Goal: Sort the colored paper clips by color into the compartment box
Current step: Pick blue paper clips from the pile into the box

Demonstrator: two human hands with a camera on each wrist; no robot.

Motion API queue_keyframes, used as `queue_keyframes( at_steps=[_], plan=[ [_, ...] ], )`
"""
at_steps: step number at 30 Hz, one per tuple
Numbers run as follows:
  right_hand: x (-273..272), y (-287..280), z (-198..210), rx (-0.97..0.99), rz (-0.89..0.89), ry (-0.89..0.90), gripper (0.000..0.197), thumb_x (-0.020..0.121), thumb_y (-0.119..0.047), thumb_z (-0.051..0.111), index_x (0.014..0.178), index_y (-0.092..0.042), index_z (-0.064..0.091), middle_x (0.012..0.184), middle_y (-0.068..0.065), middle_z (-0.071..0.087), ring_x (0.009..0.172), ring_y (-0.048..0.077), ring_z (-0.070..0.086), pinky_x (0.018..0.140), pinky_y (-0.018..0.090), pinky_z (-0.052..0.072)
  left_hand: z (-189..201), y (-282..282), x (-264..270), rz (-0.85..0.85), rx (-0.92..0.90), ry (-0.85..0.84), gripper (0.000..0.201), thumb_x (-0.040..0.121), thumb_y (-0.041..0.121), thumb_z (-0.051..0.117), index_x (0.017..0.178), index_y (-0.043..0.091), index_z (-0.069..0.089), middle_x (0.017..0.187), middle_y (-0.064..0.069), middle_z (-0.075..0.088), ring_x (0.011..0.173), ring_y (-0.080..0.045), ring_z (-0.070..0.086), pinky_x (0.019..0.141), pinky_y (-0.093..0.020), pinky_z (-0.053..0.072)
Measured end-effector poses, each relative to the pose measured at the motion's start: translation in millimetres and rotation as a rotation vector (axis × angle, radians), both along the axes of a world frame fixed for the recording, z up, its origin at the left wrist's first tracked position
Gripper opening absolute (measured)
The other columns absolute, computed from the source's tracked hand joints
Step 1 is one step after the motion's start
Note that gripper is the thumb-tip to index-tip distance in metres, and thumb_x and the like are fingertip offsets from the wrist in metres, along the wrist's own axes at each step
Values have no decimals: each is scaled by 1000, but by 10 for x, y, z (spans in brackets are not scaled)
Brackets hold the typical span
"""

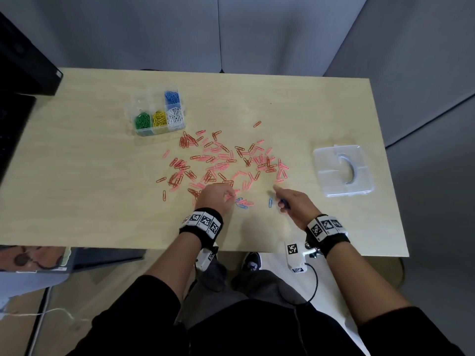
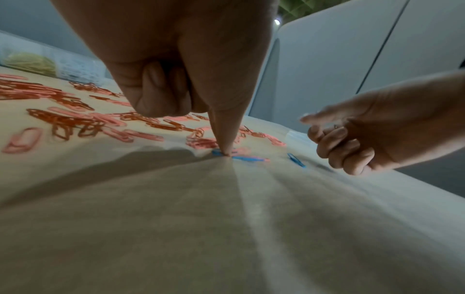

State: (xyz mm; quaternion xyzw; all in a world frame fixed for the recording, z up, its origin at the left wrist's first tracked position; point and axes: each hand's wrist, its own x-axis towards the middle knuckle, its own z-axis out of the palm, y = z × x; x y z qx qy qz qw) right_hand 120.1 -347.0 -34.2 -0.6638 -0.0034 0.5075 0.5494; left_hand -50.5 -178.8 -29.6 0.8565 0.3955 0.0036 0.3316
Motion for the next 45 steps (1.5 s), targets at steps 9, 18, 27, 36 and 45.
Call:
queue_keyframes(
  at_steps=[9, 18, 27, 36, 45],
  plan=[
    [-379, 15, -103, -471, 252, -857, 23, 85, -37, 73, 100, -20, 73, 96, 0, 72, 92, 19, 66, 83, 30, 51, -90, -153, 79, 130, -97, 117, 8, 83, 25, 70, 76, 20, 71, 76, 1, 67, 76, -23, 66, 66, -26, 52],
    [-225, 5, -186, -238, 327, -787, 10, 88, -24, 71, 83, -16, 67, 83, -2, 66, 75, 11, 59, 70, 13, 44, -6, -192, 106, 20, -104, 100, 14, 97, 23, 41, 90, 12, 45, 67, -5, 55, 58, -26, 53, 53, -32, 40],
    [-288, 73, -19, 101, 134, 3, 19, 95, -14, 62, 97, 3, 70, 76, 5, 62, 63, 15, 51, 58, 26, 39, 55, -5, -121, 109, -205, 48, 25, 97, 28, 53, 75, 18, 59, 59, 2, 49, 55, -19, 45, 52, -27, 32],
    [-522, 312, -103, -148, 759, -917, 14, 83, -27, 74, 95, -19, 76, 81, -9, 57, 73, 8, 51, 70, 21, 37, 159, 24, -313, 99, -215, 166, 21, 91, 31, 65, 88, 15, 79, 88, 3, 65, 86, -17, 58, 71, -23, 42],
    [-454, 511, -59, -105, 934, -875, 16, 95, -22, 58, 81, -15, 57, 83, 8, 62, 76, 23, 56, 69, 29, 39, 311, 230, -572, 202, -226, 108, 37, 101, 27, 44, 69, 10, 52, 72, -11, 58, 76, -32, 56, 61, -31, 34]
  ],
)
